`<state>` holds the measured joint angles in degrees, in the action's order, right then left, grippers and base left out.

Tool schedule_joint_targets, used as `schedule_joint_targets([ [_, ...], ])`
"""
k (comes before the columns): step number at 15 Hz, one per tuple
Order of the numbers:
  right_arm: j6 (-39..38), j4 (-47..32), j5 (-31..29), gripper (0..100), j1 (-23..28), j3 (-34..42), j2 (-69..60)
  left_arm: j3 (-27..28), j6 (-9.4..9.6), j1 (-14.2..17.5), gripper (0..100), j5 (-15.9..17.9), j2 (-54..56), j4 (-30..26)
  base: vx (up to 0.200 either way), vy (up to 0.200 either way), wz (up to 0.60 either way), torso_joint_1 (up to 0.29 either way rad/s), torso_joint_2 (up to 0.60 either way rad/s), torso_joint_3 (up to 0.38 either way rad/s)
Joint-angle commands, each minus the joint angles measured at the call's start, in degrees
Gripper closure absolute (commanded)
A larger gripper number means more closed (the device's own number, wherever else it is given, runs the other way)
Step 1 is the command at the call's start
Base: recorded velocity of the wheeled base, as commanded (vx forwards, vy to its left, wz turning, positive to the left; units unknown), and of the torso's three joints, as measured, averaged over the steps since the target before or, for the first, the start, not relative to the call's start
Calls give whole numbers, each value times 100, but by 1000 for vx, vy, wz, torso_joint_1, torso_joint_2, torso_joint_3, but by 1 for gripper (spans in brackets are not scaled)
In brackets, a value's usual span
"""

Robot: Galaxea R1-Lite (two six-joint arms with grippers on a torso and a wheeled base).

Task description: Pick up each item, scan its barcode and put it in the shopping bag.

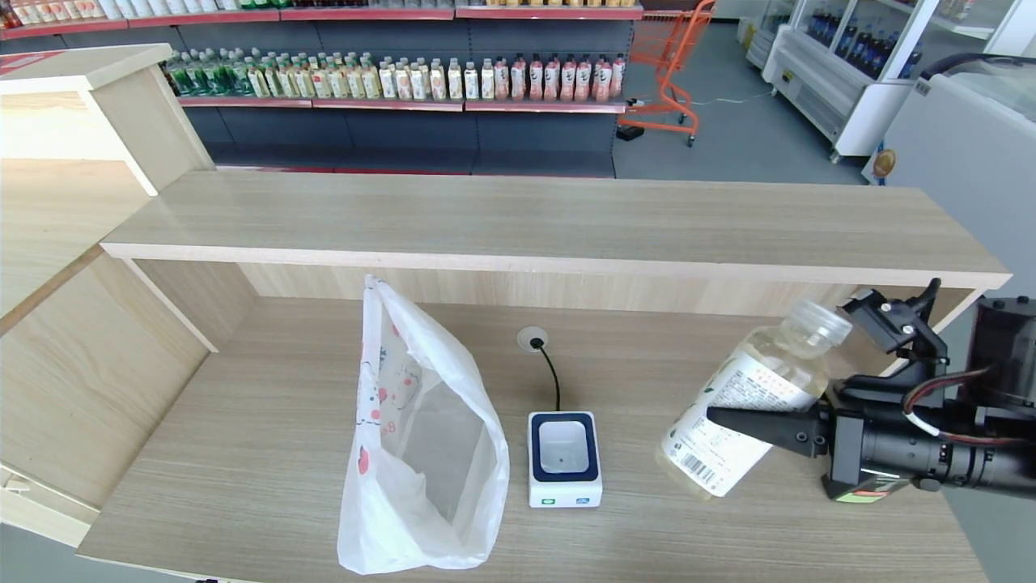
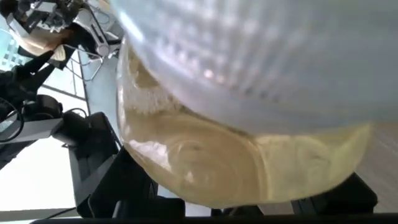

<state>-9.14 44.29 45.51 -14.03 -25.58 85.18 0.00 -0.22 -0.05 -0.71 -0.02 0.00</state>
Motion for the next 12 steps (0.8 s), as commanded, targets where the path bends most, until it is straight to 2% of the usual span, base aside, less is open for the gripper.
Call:
schedule_joint_targets([
  [1, -176, 10, 11, 100, -469, 114, -502, 0, -4, 5, 0, -8, 2, 0, 0, 0, 0, 0, 0, 0],
  [12, -158, 36, 2, 100, -1119, 369, -379, 0, -4, 5, 0, 0, 2, 0, 0, 0, 0, 0, 0, 0],
])
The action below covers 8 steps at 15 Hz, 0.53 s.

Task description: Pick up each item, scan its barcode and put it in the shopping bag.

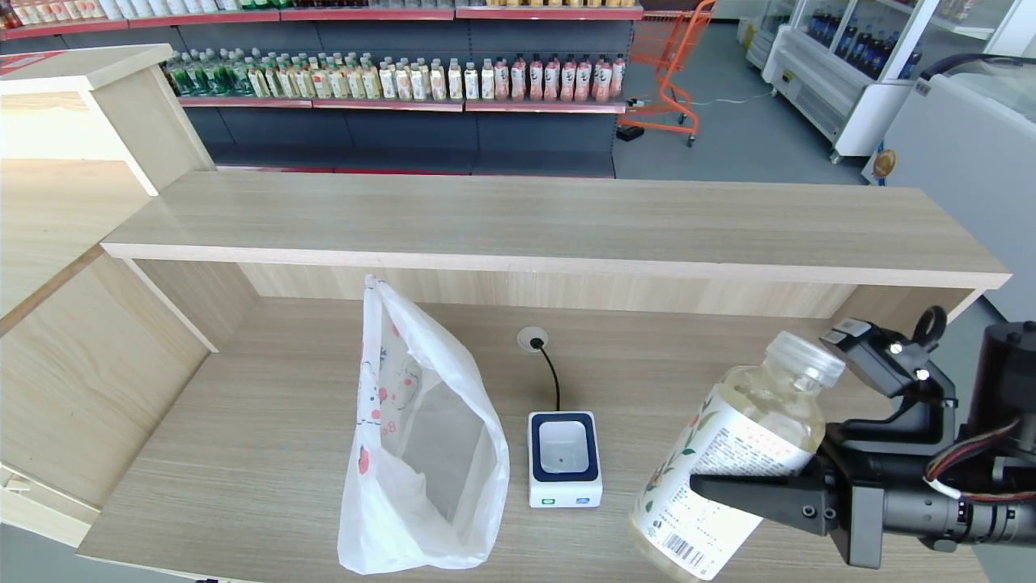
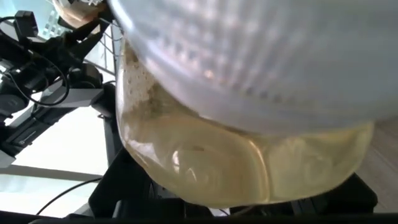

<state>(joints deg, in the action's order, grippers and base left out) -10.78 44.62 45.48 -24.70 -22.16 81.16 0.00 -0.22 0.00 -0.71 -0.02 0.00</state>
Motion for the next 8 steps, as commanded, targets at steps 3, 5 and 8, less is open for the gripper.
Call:
schedule_joint_targets([
  [3, 67, -6, -13, 100, -88, 37, 110, 0, -4, 0, 0, -8, 2, 0, 0, 0, 0, 0, 0, 0],
  [5, 234, -6, -40, 100, -79, 54, 207, 0, -4, 0, 0, 0, 2, 0, 0, 0, 0, 0, 0, 0],
  [8, 506, -6, -40, 100, -79, 63, 321, 0, -4, 0, 0, 0, 2, 0, 0, 0, 0, 0, 0, 0],
])
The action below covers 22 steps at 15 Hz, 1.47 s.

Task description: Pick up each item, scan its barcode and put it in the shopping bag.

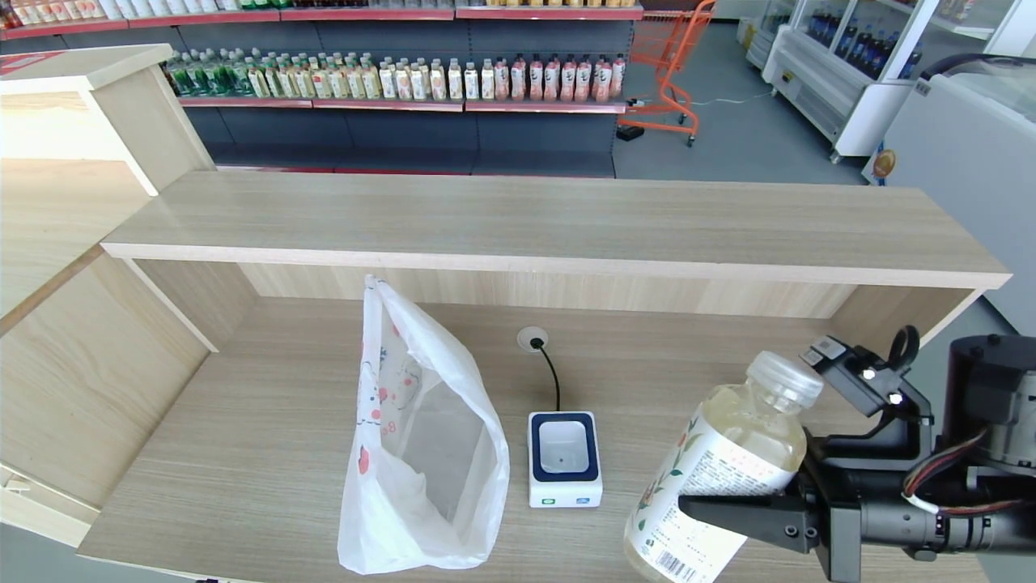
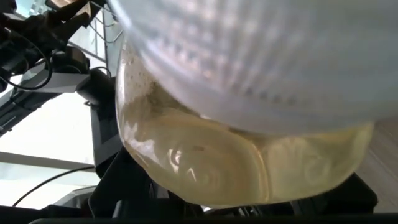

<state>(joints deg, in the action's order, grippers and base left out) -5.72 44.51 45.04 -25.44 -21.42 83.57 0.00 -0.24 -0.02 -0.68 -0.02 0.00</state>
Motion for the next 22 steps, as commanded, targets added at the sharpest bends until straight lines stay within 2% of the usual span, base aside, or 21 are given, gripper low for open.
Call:
schedule_joint_targets([
  [1, 27, 5, 4, 100, -5, -20, 81, 0, -2, 2, 0, -11, 2, 0, 0, 0, 0, 0, 0, 0],
  [10, 194, 23, -57, 100, 57, -29, -174, 0, -2, 2, 0, -11, 2, 0, 0, 0, 0, 0, 0, 0],
  [12, 1055, 49, -532, 100, 382, -73, -183, 0, -2, 2, 0, -2, 2, 0, 0, 0, 0, 0, 0, 0],
  [13, 2207, 84, -927, 100, 989, -91, -192, 0, -2, -6, 0, -2, 2, 0, 0, 0, 0, 0, 0, 0],
  [14, 2883, 199, -1042, 100, 1472, -99, -218, 0, -2, 2, 0, -2, 2, 0, 0, 0, 0, 0, 0, 0],
  [16, 3657, 647, -1305, 100, 2052, -126, -192, 0, -2, 2, 0, -2, 2, 0, 0, 0, 0, 0, 0, 0],
  [19, 4518, 1218, -1525, 100, 2114, -73, -174, 0, -2, 2, 0, -2, 2, 0, 0, 0, 0, 0, 0, 0],
  [22, 4905, 1288, -1481, 100, 2087, 129, -323, 0, -2, 2, 0, -11, 2, 0, 0, 0, 0, 0, 0, 0],
])
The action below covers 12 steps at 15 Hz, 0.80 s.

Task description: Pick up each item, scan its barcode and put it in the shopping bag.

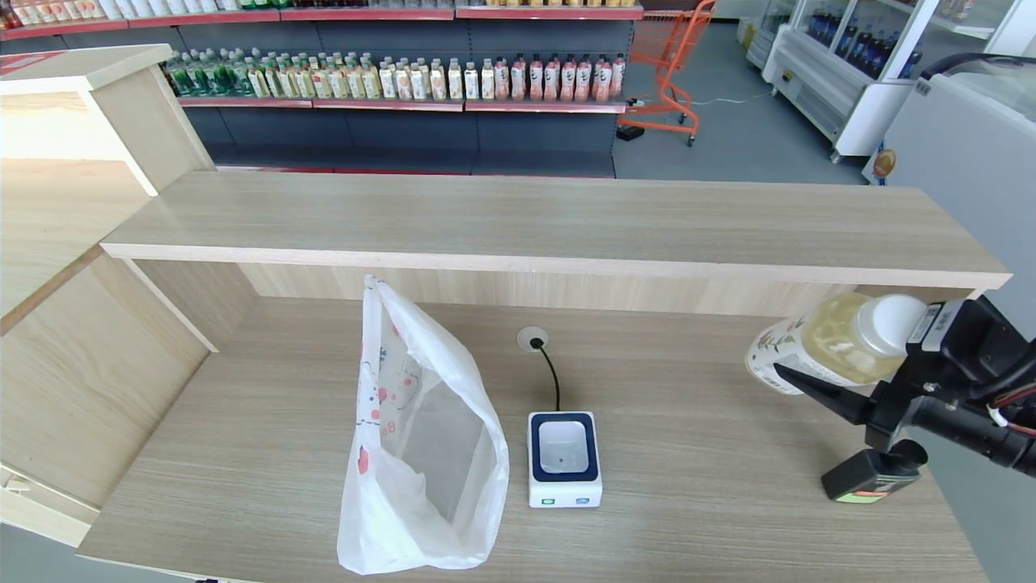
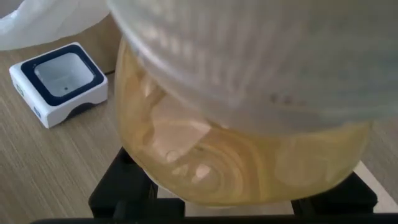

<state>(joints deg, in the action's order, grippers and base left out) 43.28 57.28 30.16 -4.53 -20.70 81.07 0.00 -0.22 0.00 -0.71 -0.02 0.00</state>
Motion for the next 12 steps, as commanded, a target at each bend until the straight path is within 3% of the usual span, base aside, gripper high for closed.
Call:
schedule_joint_targets([
  [1, 128, 20, 7, 100, -4, 207, -100, 0, -4, 0, 0, -8, 2, 0, 0, 0, 0, 0, 0, 0],
  [12, 339, 2, 7, 100, -100, 532, -241, 0, 13, 0, 0, 0, 2, 0, 0, 0, 0, 0, 0, 0],
])
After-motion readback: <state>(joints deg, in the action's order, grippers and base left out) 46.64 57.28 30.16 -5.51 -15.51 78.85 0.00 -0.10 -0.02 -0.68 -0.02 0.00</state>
